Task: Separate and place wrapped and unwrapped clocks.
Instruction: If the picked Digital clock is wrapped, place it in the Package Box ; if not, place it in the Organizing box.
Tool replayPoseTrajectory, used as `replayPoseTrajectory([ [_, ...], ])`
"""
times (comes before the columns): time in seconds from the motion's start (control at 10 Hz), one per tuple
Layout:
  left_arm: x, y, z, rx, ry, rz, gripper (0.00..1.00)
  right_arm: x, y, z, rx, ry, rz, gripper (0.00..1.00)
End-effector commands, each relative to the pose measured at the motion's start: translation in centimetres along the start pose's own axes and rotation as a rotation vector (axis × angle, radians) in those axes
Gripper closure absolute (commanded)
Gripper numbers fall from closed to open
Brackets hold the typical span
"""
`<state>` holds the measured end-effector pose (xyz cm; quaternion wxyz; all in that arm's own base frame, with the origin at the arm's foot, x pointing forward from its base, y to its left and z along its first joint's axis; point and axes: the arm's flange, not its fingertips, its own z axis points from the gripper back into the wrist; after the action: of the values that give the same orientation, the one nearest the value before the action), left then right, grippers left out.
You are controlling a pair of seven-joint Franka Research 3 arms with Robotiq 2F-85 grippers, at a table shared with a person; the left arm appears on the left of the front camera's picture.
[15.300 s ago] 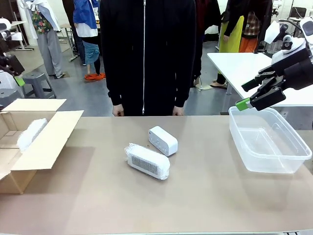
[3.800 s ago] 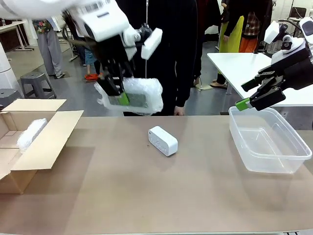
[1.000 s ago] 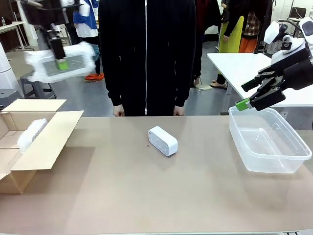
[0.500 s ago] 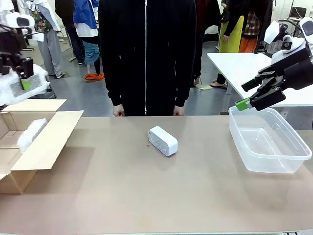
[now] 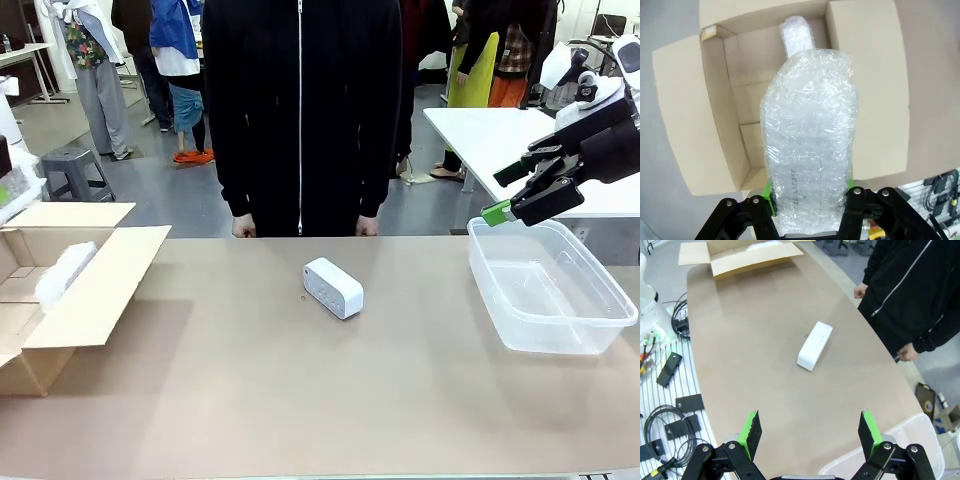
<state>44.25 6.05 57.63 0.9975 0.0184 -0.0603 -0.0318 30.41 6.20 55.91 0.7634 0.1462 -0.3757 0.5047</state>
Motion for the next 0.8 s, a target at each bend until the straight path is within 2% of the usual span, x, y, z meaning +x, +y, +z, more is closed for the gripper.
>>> replayPoseTrajectory([
  [0.0, 0.2, 0.5, -2.8, -0.01, -0.051, 0.021, 0.47, -0.1, 0.0, -0.2, 0.017, -0.012, -0.003, 0.0],
  [0.1, 0.7, 0.4, -3.5, -0.026, -0.065, -0.059, 0.47, -0.1, 0.0, -0.2, 0.017, -0.012, -0.003, 0.0],
  [0.2, 0.0, 0.5, -1.7, 0.0, -0.016, 0.011, 0.47, -0.1, 0.0, -0.2, 0.017, -0.012, -0.003, 0.0],
  [0.7, 0.0, 0.5, -2.4, -0.001, -0.021, -0.004, 0.47, -0.1, 0.0, -0.2, 0.017, -0.012, -0.003, 0.0],
])
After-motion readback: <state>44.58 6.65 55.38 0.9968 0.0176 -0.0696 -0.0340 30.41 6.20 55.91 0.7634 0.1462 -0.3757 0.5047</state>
